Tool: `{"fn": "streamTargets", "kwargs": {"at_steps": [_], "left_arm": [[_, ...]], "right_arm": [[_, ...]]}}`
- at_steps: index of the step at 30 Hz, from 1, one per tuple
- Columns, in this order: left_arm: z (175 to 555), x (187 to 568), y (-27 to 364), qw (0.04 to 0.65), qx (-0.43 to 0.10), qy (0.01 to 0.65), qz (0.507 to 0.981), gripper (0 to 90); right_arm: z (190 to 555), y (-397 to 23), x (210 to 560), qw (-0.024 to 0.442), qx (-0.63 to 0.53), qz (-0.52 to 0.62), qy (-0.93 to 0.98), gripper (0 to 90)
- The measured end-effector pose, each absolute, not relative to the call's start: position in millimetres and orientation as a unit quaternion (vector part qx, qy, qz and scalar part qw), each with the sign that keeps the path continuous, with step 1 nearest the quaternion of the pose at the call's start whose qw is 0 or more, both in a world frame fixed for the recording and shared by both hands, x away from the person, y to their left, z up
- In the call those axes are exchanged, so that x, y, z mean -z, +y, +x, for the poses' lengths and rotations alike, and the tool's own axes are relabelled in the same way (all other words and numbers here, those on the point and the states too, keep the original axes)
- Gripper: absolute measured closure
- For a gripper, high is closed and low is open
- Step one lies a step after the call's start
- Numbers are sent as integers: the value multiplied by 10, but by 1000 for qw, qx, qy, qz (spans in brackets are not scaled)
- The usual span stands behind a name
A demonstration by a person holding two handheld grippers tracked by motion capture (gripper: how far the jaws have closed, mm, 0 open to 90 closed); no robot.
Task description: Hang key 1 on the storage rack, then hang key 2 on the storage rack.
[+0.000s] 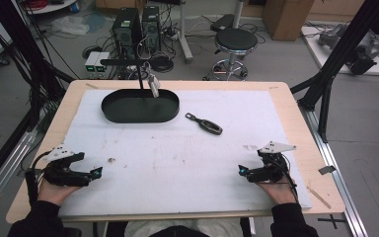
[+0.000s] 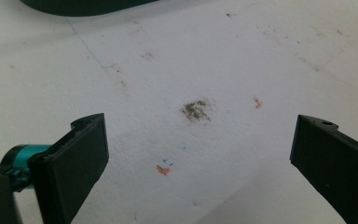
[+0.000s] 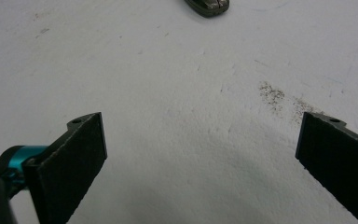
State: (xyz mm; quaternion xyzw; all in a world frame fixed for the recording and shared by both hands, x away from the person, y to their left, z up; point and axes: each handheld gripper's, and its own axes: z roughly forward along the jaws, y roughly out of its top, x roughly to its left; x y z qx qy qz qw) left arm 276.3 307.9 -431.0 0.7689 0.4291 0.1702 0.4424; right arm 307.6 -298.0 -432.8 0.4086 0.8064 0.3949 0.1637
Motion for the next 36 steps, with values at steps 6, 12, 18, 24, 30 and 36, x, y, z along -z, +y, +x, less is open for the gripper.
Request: {"fn": "streamTargets", "kwargs": {"at_steps": [6, 12, 18, 24, 30, 36], "left_arm": [[2758, 4311, 3068, 443, -174, 425, 770, 48], [2761, 4322, 3068, 443, -174, 423, 771, 48], [2756, 4334, 3079, 443, -175, 423, 771, 48], [2744, 4334, 3067, 444, -175, 421, 771, 48], [2739, 4335, 3053, 445, -174, 419, 772, 48], [2739, 4333, 3053, 446, -173, 415, 774, 47]], "right_arm": [[3084, -2973, 4332, 165, -393, 410, 807, 10], [3104, -2918, 4317, 165, -389, 401, 813, 9], [3145, -2843, 4287, 163, -387, 392, 818, 9], [3247, -2709, 4201, 163, -379, 374, 830, 9], [3390, -2534, 4122, 165, -352, 355, 850, 9], [3532, -2458, 4022, 151, -363, 353, 849, 10]]}}
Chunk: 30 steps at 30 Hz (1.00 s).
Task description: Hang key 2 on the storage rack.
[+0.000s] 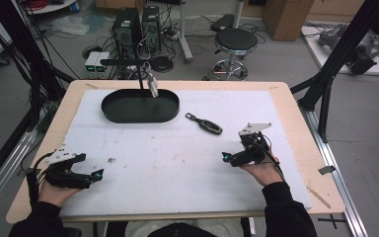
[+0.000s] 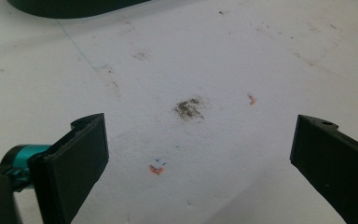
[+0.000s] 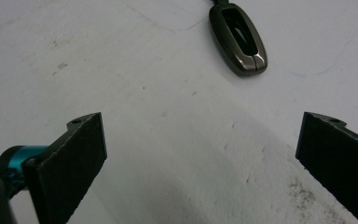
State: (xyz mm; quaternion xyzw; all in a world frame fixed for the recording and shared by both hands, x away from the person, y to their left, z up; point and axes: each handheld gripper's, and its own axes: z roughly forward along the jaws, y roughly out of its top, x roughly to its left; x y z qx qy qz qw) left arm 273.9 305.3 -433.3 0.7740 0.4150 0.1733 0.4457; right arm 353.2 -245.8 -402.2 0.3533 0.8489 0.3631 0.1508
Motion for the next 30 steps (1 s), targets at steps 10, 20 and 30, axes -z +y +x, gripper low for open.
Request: {"fn": "streamTargets", "kwargs": {"at_steps": [10, 20, 30], "left_arm": [[2740, 4338, 3040, 443, -173, 412, 777, 48], [2757, 4350, 3027, 440, -171, 410, 780, 47], [2761, 4354, 3027, 440, -170, 409, 781, 48]], "right_arm": [[3747, -2381, 3928, 140, -355, 360, 852, 10], [4029, -2302, 3793, 131, -352, 361, 854, 10], [4248, -2127, 3721, 125, -337, 355, 863, 10]]}}
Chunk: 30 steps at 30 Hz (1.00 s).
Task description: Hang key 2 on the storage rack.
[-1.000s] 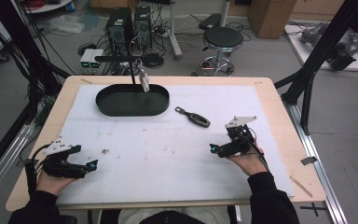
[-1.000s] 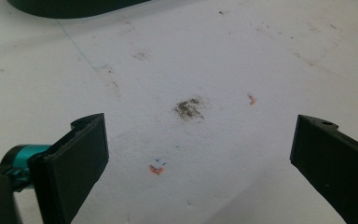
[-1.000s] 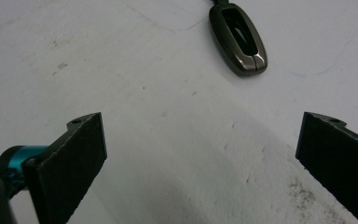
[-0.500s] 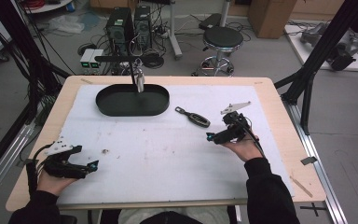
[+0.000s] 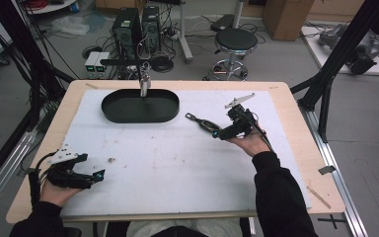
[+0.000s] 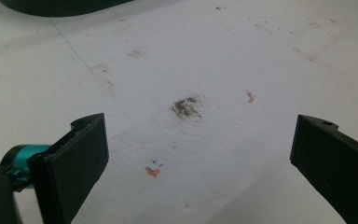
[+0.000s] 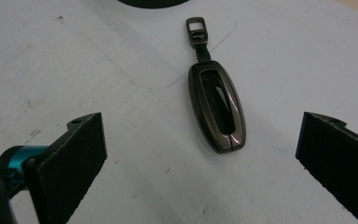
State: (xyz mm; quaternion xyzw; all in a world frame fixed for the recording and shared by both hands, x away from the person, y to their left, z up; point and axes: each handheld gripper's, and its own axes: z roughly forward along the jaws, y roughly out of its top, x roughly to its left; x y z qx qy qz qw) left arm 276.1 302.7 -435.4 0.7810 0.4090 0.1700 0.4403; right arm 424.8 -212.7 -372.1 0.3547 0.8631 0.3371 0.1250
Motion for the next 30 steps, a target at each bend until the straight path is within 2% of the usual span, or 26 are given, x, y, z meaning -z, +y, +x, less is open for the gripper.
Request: {"fn": "streamTargets", "kwargs": {"at_steps": [30], "left_arm": [[2761, 4357, 3022, 448, -162, 400, 783, 48]], "right_arm": [[4885, -1403, 3608, 112, -267, 316, 904, 10]]}}
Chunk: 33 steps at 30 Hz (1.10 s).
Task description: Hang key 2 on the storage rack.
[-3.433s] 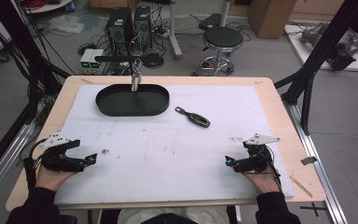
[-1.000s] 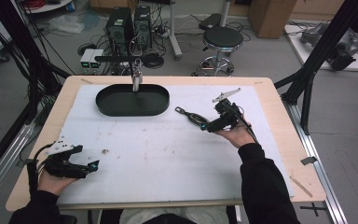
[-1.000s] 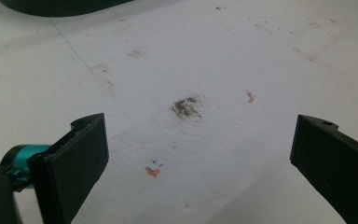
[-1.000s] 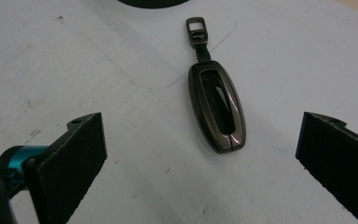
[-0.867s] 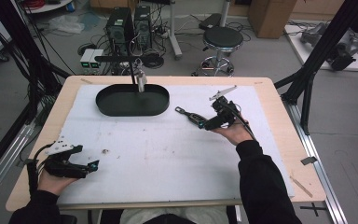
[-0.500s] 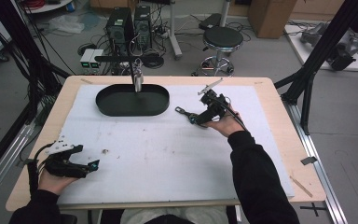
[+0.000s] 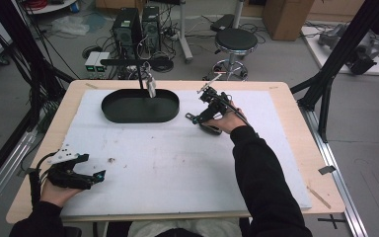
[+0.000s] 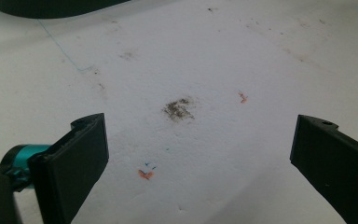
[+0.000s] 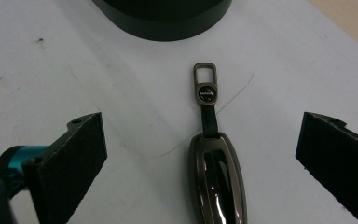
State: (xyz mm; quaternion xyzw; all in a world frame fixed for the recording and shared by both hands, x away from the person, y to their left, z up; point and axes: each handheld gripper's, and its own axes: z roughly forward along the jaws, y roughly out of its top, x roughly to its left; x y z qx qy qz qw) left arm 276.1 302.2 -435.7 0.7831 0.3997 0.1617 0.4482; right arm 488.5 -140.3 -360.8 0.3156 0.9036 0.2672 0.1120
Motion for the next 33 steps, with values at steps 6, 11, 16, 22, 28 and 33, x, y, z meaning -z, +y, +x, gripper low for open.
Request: {"fn": "streamTargets", "kwargs": {"at_steps": [6, 11, 16, 22, 28, 33], "left_arm": [[2757, 4353, 3023, 450, -162, 399, 783, 48], [2763, 4349, 3032, 453, -159, 402, 779, 48], [2768, 4353, 3031, 453, -158, 403, 779, 47], [2771, 4353, 3024, 457, -151, 404, 778, 48], [2774, 4357, 2999, 458, -147, 400, 780, 48], [2784, 4366, 3001, 455, -147, 401, 781, 48]], "right_arm": [[5054, -1346, 3773, 95, -244, 329, 907, 10], [5165, -1345, 3948, 94, -217, 339, 911, 10], [5247, -1336, 4086, 98, -214, 325, 916, 98], [5263, -1251, 4159, 93, -217, 298, 925, 343], [5297, -1241, 4207, 74, -208, 311, 924, 494], [5297, -1254, 4188, 67, -211, 322, 921, 768]]}}
